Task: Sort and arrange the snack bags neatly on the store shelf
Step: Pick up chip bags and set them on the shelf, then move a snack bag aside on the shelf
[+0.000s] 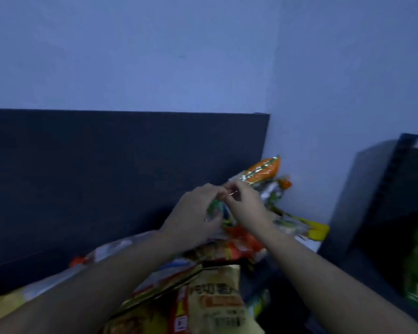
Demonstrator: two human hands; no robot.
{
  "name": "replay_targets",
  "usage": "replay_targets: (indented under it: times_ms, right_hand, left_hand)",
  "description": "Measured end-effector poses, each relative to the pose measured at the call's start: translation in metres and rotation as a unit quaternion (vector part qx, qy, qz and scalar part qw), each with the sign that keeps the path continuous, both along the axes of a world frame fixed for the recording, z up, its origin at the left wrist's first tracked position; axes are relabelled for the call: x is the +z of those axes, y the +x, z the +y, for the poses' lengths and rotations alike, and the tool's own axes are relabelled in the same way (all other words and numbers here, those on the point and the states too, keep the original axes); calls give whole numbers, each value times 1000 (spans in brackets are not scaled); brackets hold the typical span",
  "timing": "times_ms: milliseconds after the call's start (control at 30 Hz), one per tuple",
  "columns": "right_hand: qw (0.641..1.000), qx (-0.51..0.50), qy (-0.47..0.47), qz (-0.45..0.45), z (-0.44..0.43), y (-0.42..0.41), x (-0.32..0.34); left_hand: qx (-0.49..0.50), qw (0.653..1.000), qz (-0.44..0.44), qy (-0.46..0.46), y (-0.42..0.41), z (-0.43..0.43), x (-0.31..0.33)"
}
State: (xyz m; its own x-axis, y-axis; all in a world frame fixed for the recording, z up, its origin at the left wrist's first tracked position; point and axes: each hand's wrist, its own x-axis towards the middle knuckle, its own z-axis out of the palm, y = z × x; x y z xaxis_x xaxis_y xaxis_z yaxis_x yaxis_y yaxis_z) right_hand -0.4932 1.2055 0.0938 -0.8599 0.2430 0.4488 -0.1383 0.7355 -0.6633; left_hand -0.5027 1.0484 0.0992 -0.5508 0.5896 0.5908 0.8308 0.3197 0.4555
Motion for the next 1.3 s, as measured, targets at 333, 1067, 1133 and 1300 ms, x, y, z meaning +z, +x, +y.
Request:
replay_targets:
  times_ms: [333,1067,1133,1300]
  right_hand:
    - [933,-282,-107,-195,221,36,-56]
    - [802,-363,-468,-81,304,-52,-118]
    - [836,-385,-386,-53,301,-45,-90]
    - [884,-376,-273,43,281,-14,-15]
  left_hand:
    - [-140,959,62,-239,-19,226,-73]
    - [-36,961,92,-259,-74,315,-151]
    - [-50,980,22,-191,-71,317,-140]
    - [-116,865,-477,105,-43,311,-80]
